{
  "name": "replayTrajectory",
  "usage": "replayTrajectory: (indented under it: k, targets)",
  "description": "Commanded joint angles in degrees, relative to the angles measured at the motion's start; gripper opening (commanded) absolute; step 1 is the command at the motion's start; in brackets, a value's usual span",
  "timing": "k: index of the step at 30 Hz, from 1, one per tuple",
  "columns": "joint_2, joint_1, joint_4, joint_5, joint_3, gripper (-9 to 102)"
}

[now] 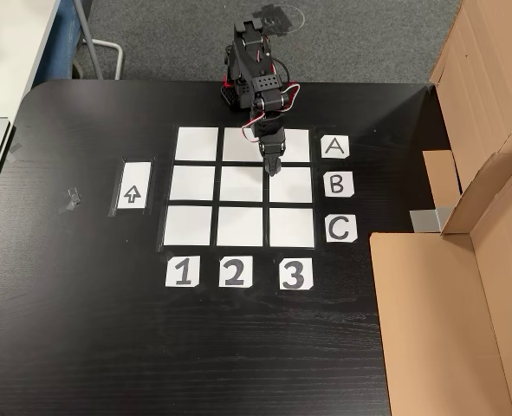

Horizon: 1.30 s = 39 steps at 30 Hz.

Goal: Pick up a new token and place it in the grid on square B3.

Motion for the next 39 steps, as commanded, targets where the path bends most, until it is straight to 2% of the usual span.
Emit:
replayTrajectory:
  k: [1,20,21,23,28,39]
  targets:
    - [-0.6,-1.2,-0.7,-0.1,-3.3,0]
    - [-10.5,-7.6,-0.9,-0.1,-12.5,1]
    - [-10.5,-7.7,-0.8,-0.1,-12.5,2]
    - [-10.4,-7.8,-0.4,-0.2,-12.5,15]
    - [-8.8,-7.8,-0.2,0.0,-12.0,33]
    - [-0.7,-6.9,0.7,-0.3,-12.6,52]
